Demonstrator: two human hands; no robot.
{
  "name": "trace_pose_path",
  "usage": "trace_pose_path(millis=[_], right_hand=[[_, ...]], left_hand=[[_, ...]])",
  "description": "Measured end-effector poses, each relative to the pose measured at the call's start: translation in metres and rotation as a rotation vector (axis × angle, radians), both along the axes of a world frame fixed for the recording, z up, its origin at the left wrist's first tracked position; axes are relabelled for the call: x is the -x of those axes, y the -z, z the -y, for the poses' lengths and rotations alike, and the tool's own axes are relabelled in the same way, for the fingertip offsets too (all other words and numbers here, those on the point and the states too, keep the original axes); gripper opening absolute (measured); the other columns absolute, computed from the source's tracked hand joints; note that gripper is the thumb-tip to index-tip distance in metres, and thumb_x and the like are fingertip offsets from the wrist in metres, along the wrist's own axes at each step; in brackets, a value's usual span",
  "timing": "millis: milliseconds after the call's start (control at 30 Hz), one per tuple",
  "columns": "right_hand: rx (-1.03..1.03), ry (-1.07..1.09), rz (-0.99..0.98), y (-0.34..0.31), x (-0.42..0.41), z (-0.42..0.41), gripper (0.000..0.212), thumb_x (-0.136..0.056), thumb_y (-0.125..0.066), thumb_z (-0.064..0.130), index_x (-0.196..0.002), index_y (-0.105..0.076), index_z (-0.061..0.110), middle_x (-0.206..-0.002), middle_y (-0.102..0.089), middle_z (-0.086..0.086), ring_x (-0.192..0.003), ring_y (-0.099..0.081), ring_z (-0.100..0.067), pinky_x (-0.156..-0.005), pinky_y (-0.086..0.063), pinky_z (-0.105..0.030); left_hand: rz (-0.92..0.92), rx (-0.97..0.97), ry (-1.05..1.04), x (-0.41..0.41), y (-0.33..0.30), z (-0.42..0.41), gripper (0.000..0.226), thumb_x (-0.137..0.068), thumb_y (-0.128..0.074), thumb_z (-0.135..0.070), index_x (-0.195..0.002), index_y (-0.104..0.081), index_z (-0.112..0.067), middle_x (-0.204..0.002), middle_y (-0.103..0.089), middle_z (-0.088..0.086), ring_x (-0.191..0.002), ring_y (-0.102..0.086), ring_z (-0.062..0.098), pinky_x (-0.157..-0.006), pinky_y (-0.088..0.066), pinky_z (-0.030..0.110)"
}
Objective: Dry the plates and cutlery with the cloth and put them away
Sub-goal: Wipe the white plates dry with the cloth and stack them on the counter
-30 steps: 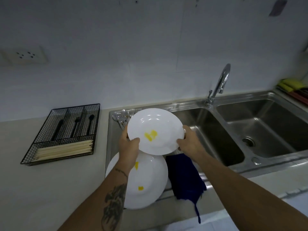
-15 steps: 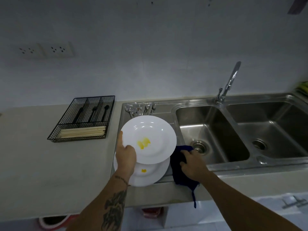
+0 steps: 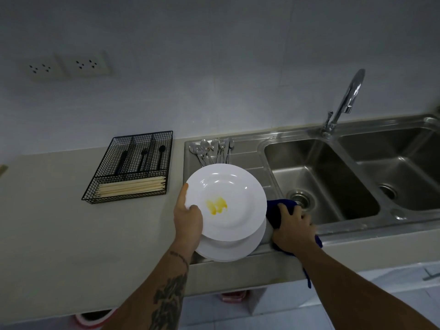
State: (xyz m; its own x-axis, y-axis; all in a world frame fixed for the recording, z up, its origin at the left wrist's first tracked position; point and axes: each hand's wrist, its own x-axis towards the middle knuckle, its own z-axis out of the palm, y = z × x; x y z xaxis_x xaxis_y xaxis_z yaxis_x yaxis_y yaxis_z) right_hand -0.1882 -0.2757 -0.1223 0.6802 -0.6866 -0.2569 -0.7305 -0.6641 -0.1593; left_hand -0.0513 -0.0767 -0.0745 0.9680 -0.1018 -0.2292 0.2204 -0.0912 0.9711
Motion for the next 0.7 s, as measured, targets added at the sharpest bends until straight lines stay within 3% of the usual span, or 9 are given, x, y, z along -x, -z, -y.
trace_pose_path(millis=[133, 200, 267, 333, 400, 533, 700], right_hand=[[-0.074, 0.090, 0.133, -0.012, 0.006, 0.013, 0.069, -0.079, -0.059, 0.024, -0.142, -0.031, 0.025, -0.136, -0.042, -0.015, -0.115, -0.046, -0.038, -0.094, -0.045, -0.049], [-0.232, 0.288, 0.378, -0.026, 0.011, 0.019, 0.053, -0.083, -0.054, 0.015, -0.136, -0.044, 0.019, -0.117, -0.057, -0.015, -0.096, -0.056, -0.031, -0.081, -0.047, -0.038], [-0.429, 0.490, 0.625, -0.045, 0.011, 0.020, 0.042, -0.087, -0.049, 0.011, -0.129, -0.050, 0.017, -0.106, -0.062, -0.012, -0.087, -0.058, -0.026, -0.082, -0.048, -0.037], [-0.480, 0.499, 0.768, -0.063, 0.006, 0.016, 0.041, -0.088, -0.047, 0.010, -0.127, -0.051, 0.019, -0.099, -0.064, -0.008, -0.086, -0.062, -0.026, -0.086, -0.052, -0.046], [-0.386, 0.382, 0.837, -0.082, -0.002, 0.004, 0.045, -0.088, -0.049, 0.009, -0.131, -0.047, 0.024, -0.107, -0.062, -0.004, -0.092, -0.062, -0.024, -0.088, -0.052, -0.048], [-0.090, 0.009, 0.757, -0.106, -0.019, -0.034, 0.057, -0.086, -0.055, 0.016, -0.141, -0.040, 0.023, -0.131, -0.048, -0.004, -0.114, -0.051, -0.022, -0.097, -0.044, -0.037], [0.243, -0.245, 0.257, -0.092, -0.029, -0.081, 0.054, -0.091, -0.044, 0.042, -0.141, -0.034, 0.025, -0.138, -0.037, -0.009, -0.116, -0.043, -0.032, -0.096, -0.043, -0.045]], left_hand=[[-0.008, 0.001, 0.044, -0.003, -0.002, -0.007, 0.075, -0.084, -0.035, 0.005, -0.143, -0.047, -0.039, -0.133, -0.056, -0.005, -0.113, -0.057, 0.020, -0.087, -0.053, 0.033], [-0.003, 0.010, 0.064, -0.005, -0.005, -0.011, 0.074, -0.084, -0.036, 0.005, -0.143, -0.047, -0.039, -0.132, -0.055, -0.006, -0.108, -0.058, 0.017, -0.080, -0.051, 0.028], [0.002, 0.009, 0.097, -0.009, -0.008, -0.011, 0.074, -0.084, -0.036, 0.005, -0.142, -0.048, -0.040, -0.129, -0.055, -0.007, -0.099, -0.059, 0.010, -0.074, -0.051, 0.026], [0.015, 0.018, 0.126, -0.011, -0.012, -0.009, 0.074, -0.084, -0.036, 0.003, -0.139, -0.049, -0.043, -0.130, -0.056, -0.006, -0.102, -0.060, 0.012, -0.080, -0.055, 0.032], [0.032, 0.032, 0.143, -0.010, -0.017, -0.005, 0.073, -0.084, -0.036, 0.002, -0.138, -0.049, -0.046, -0.133, -0.057, -0.003, -0.110, -0.059, 0.019, -0.090, -0.055, 0.040], [0.007, 0.088, 0.172, -0.005, -0.027, 0.001, 0.070, -0.086, -0.035, 0.004, -0.140, -0.051, -0.038, -0.126, -0.059, -0.002, -0.098, -0.060, 0.015, -0.074, -0.053, 0.029], [0.013, 0.150, 0.182, -0.002, -0.045, 0.001, 0.067, -0.085, -0.034, 0.003, -0.131, -0.060, -0.039, -0.118, -0.066, -0.001, -0.093, -0.065, 0.022, -0.067, -0.052, 0.028]])
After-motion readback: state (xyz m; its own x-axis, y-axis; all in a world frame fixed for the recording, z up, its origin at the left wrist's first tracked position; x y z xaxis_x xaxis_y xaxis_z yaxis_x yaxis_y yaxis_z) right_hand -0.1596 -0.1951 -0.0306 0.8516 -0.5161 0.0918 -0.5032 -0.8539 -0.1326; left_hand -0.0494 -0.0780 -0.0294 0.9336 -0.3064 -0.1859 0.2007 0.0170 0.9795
